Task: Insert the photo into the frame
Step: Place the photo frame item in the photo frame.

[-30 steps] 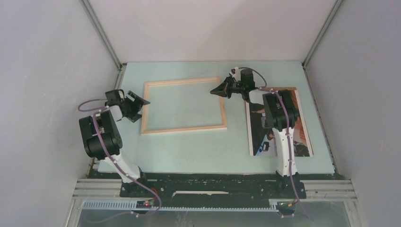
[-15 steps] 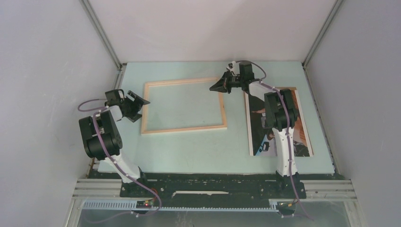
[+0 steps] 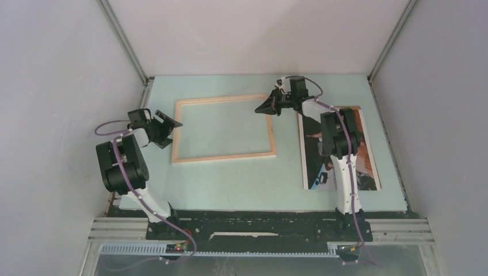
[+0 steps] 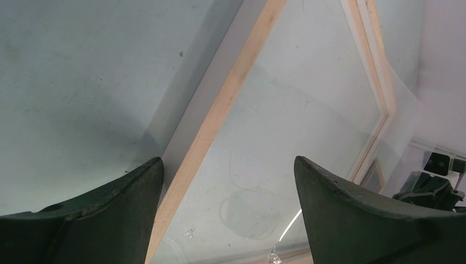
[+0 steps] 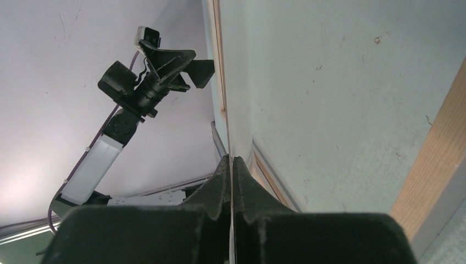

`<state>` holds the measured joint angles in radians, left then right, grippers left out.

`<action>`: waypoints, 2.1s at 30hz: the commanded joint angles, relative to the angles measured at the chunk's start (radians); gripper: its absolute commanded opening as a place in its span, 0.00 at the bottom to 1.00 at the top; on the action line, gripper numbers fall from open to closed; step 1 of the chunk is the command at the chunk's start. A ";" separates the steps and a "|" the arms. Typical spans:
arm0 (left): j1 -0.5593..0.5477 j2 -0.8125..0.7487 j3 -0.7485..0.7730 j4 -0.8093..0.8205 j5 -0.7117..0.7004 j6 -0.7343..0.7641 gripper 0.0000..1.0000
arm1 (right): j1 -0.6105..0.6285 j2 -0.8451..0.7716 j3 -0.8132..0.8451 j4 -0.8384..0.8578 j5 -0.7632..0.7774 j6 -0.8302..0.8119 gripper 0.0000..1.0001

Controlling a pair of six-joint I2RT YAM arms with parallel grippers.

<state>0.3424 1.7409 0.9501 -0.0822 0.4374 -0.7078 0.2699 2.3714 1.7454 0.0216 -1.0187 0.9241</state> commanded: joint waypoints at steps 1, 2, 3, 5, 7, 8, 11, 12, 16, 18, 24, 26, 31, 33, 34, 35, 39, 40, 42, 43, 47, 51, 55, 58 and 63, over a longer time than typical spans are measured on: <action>-0.016 -0.046 -0.017 0.030 0.062 -0.028 0.88 | 0.046 0.013 0.003 0.000 -0.044 0.013 0.00; -0.016 -0.046 -0.018 0.032 0.062 -0.027 0.88 | 0.049 0.014 0.004 -0.011 -0.042 0.006 0.00; -0.016 -0.046 -0.017 0.033 0.063 -0.028 0.88 | 0.050 0.013 -0.001 -0.014 -0.042 0.001 0.00; -0.016 -0.045 -0.021 0.045 0.068 -0.034 0.89 | 0.052 0.010 -0.019 0.007 -0.055 0.019 0.00; -0.016 -0.037 -0.029 0.064 0.081 -0.049 0.89 | 0.051 0.010 -0.033 0.039 -0.077 0.047 0.00; -0.014 -0.032 -0.034 0.075 0.091 -0.060 0.89 | 0.051 0.013 -0.024 0.030 -0.084 0.046 0.00; -0.011 -0.022 -0.050 0.126 0.112 -0.092 0.89 | 0.052 0.032 -0.001 0.015 -0.116 0.052 0.00; -0.010 -0.021 -0.054 0.133 0.117 -0.099 0.89 | 0.052 0.035 0.003 0.004 -0.117 0.047 0.00; 0.005 -0.027 -0.060 0.140 0.118 -0.098 0.89 | 0.054 0.029 0.024 -0.089 -0.115 0.000 0.00; 0.011 -0.030 -0.063 0.140 0.117 -0.095 0.89 | 0.054 0.022 0.024 -0.096 -0.126 -0.001 0.00; 0.012 -0.040 -0.064 0.135 0.117 -0.088 0.89 | 0.046 0.034 0.046 -0.086 -0.152 0.019 0.00; 0.011 -0.046 -0.063 0.125 0.111 -0.080 0.89 | 0.043 0.036 0.045 -0.074 -0.160 0.035 0.00; 0.011 -0.044 -0.063 0.122 0.112 -0.077 0.89 | 0.046 0.033 0.052 -0.104 -0.168 0.012 0.00; 0.011 -0.044 -0.063 0.122 0.113 -0.078 0.89 | 0.048 0.052 0.070 -0.114 -0.173 0.012 0.00; 0.012 -0.046 -0.065 0.122 0.114 -0.077 0.89 | 0.046 0.058 0.083 -0.125 -0.171 0.005 0.00; 0.011 -0.047 -0.065 0.122 0.114 -0.076 0.89 | 0.046 0.067 0.094 -0.135 -0.166 0.002 0.00; 0.011 -0.050 -0.068 0.122 0.114 -0.075 0.89 | 0.065 0.107 0.161 -0.169 -0.170 -0.003 0.00; 0.011 -0.052 -0.068 0.121 0.115 -0.073 0.89 | 0.063 0.113 0.161 -0.155 -0.186 0.008 0.00; 0.011 -0.053 -0.067 0.116 0.112 -0.068 0.89 | 0.050 0.096 0.110 -0.080 -0.188 0.051 0.00; 0.012 -0.053 -0.065 0.115 0.112 -0.066 0.89 | 0.041 0.090 0.095 -0.072 -0.190 0.060 0.00; 0.012 -0.052 -0.054 0.107 0.110 -0.061 0.89 | 0.032 0.067 0.094 -0.114 -0.190 0.026 0.00; 0.011 -0.052 -0.059 0.108 0.112 -0.061 0.90 | 0.026 0.070 0.067 0.014 -0.203 0.129 0.00; 0.011 -0.055 -0.060 0.108 0.111 -0.061 0.90 | 0.023 0.064 0.049 0.089 -0.198 0.205 0.00; 0.011 -0.054 -0.057 0.108 0.111 -0.061 0.90 | 0.011 0.052 0.019 0.172 -0.200 0.275 0.00; 0.011 -0.054 -0.058 0.108 0.111 -0.061 0.90 | -0.003 0.035 -0.012 0.236 -0.195 0.304 0.00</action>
<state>0.3710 1.7390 0.9104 0.0166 0.4484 -0.7517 0.2546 2.4630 1.7393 0.1963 -1.1778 1.1698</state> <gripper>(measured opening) 0.889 0.007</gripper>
